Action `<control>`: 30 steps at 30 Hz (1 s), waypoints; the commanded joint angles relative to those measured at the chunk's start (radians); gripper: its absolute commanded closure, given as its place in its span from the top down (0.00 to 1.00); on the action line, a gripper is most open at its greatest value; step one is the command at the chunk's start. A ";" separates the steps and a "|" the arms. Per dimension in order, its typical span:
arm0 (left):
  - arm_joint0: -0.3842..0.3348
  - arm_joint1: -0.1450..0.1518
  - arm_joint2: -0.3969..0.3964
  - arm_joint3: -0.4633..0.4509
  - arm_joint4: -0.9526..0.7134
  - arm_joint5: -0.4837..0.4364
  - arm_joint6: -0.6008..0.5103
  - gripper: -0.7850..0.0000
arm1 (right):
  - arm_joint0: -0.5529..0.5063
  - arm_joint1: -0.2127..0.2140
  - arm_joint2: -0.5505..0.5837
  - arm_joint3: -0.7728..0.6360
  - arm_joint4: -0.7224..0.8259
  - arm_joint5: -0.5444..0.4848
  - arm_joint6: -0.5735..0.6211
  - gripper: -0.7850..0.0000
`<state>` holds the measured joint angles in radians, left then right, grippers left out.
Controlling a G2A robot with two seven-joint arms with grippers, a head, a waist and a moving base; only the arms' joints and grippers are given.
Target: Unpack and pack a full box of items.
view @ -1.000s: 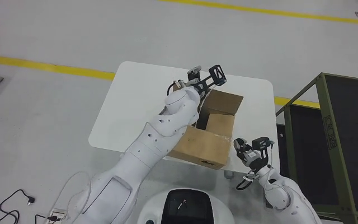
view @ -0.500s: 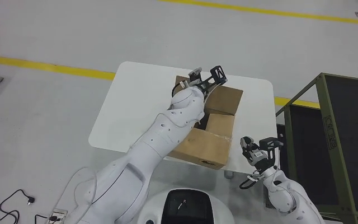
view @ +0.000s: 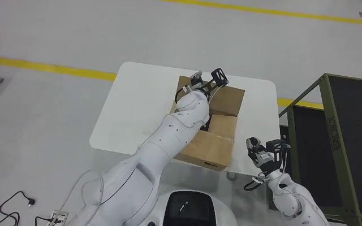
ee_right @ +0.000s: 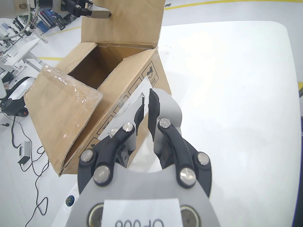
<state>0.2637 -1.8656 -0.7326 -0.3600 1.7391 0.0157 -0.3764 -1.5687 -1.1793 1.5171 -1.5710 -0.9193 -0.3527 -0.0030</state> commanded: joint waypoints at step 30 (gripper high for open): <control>0.053 0.083 -0.138 -0.178 -0.038 -0.101 0.040 1.00 | -0.017 0.001 0.020 -0.068 0.025 -0.029 -0.013 0.11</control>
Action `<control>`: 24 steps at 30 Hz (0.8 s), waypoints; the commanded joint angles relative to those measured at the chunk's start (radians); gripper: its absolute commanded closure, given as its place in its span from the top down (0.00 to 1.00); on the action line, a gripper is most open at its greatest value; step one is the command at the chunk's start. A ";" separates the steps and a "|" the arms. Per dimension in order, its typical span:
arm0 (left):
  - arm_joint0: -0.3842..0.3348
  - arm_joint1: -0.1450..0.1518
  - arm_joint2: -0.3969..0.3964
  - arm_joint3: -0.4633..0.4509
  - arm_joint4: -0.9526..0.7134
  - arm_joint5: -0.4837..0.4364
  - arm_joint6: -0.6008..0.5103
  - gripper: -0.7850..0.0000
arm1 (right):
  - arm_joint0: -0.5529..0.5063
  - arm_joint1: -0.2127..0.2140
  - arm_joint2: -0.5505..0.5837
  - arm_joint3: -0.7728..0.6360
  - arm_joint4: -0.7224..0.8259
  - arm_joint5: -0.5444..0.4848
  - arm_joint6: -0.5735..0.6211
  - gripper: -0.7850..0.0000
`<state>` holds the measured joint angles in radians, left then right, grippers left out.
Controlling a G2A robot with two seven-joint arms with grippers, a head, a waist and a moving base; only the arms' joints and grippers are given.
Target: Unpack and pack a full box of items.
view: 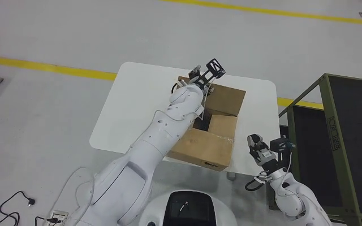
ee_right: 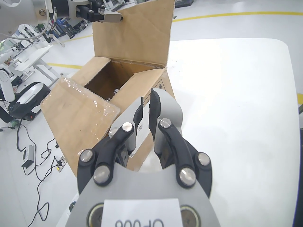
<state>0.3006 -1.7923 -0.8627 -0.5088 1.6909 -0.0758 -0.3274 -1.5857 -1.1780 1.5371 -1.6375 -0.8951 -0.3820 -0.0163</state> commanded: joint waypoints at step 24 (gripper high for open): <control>0.542 0.180 -0.316 -0.957 0.092 -0.308 -0.340 1.00 | 0.030 -0.003 -0.015 -0.003 0.003 0.004 0.009 0.00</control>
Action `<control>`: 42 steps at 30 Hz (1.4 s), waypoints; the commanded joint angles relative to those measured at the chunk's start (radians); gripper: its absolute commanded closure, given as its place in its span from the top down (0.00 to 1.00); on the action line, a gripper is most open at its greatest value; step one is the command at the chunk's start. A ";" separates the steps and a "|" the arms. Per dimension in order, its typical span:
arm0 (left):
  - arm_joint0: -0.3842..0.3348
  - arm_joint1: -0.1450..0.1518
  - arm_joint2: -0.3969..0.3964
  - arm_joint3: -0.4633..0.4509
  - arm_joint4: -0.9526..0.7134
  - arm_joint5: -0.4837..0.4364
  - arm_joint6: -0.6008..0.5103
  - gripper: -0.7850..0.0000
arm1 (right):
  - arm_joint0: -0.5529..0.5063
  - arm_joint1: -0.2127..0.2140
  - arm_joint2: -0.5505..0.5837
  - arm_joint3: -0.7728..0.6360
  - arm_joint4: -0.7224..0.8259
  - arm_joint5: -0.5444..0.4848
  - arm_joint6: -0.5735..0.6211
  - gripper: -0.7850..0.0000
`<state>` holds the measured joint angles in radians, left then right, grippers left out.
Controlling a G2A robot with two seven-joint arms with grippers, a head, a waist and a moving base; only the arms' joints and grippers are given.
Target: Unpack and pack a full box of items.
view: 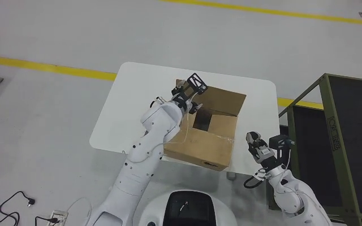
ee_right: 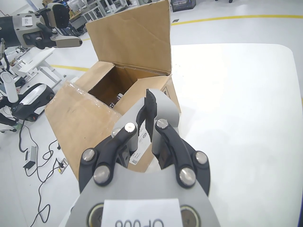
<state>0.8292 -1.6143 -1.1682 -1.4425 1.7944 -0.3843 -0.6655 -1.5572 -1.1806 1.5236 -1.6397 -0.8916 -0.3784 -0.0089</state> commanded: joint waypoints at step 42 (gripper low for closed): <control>0.161 0.039 -0.153 -0.207 -0.028 0.061 -0.018 1.00 | 0.758 -0.075 -0.308 0.633 -0.056 0.034 0.108 0.00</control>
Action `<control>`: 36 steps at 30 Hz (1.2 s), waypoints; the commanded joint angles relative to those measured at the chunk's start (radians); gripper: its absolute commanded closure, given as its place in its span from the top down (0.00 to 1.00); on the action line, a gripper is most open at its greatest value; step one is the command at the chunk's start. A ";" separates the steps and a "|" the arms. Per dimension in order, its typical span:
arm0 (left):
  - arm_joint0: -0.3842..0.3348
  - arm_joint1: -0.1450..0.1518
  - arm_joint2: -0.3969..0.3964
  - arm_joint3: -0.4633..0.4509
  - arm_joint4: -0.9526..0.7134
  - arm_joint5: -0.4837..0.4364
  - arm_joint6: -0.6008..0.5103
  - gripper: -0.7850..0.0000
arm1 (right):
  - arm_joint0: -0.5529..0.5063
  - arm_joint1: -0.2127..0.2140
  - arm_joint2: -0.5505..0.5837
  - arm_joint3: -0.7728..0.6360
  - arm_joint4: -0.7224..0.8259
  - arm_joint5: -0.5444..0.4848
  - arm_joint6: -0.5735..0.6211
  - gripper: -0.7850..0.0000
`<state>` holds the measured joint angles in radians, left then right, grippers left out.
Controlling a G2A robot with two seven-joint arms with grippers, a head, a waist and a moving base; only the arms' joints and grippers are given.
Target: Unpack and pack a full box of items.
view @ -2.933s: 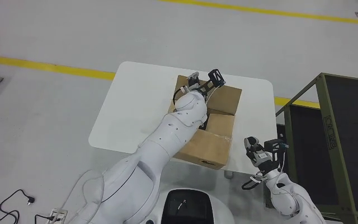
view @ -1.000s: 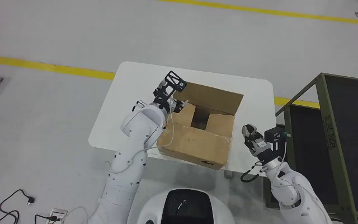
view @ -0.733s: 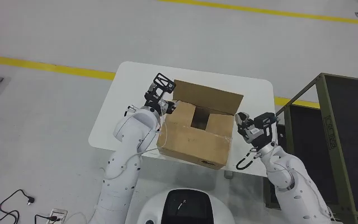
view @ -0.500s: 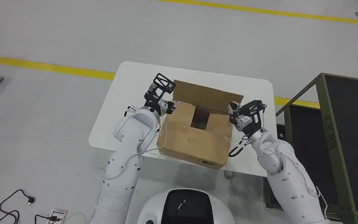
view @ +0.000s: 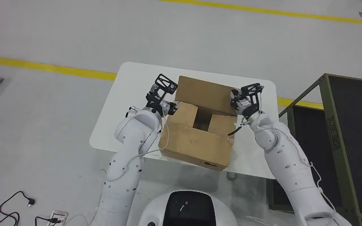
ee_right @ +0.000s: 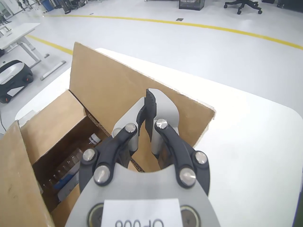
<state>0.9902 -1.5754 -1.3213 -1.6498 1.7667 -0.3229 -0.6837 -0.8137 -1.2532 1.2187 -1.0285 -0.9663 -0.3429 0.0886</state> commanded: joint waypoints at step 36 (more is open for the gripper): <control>0.000 0.000 0.000 0.000 0.000 0.000 0.000 1.00 | -0.227 0.047 0.176 -0.276 0.216 -0.240 0.207 0.00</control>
<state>0.9902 -1.5754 -1.3213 -1.6498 1.7667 -0.3229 -0.6837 -0.9881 -1.2132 1.3723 -1.2398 -0.7530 -0.5778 0.2673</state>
